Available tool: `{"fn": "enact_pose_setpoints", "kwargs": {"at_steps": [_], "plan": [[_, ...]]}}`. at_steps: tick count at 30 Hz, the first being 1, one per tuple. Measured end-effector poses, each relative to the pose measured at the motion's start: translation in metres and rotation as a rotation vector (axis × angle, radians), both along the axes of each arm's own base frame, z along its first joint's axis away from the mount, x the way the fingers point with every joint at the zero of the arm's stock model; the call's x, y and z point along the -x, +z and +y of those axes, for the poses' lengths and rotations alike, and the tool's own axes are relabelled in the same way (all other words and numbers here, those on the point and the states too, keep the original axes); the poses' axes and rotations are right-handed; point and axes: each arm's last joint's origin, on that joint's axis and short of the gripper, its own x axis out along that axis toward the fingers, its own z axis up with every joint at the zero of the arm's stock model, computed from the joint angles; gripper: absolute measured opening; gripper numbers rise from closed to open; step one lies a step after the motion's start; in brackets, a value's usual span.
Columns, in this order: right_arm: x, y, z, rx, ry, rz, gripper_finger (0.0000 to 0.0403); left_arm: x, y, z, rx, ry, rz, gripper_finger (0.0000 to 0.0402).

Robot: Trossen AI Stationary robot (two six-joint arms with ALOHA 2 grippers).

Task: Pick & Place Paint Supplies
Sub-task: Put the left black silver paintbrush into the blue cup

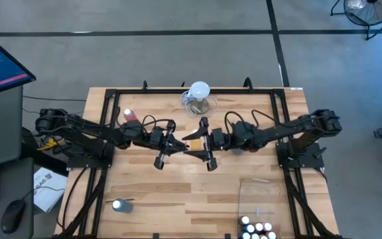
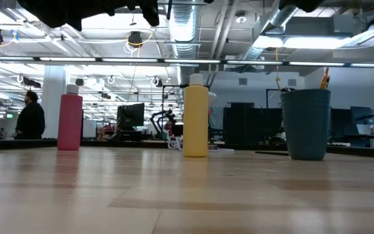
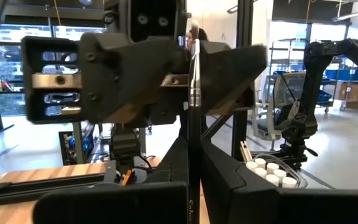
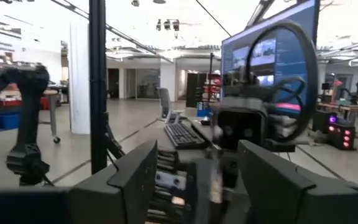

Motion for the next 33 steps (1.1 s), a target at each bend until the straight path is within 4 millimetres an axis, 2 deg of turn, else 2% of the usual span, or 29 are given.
{"fn": "enact_pose_setpoints", "kwargs": {"at_steps": [10, 17, 22, 25, 29, 33], "plan": [[0.0, -0.001, 0.001, 0.012, 0.0, 0.021, 0.0192, 0.0, -0.001, 0.0, 0.015, -0.003, 0.016, 0.0], [0.021, 0.02, -0.007, -0.085, 0.004, 0.109, 0.0166, -0.002, -0.014, 0.001, 0.109, -0.009, 0.176, 0.0], [0.038, 0.05, -0.018, -0.148, -0.027, 0.323, 0.0155, 0.001, -0.023, 0.002, 0.174, -0.01, 0.313, 0.0], [0.044, 0.062, -0.024, -0.185, -0.061, 0.533, 0.0155, 0.006, -0.025, 0.004, 0.197, 0.004, 0.391, 0.0], [0.043, 0.078, -0.029, -0.247, -0.112, 0.766, 0.0164, 0.015, -0.023, 0.006, 0.209, 0.011, 0.451, 0.0], [0.031, 0.083, -0.034, -0.299, -0.096, 0.982, 0.0182, 0.018, -0.021, 0.002, 0.202, -0.005, 0.459, 0.0]]}}
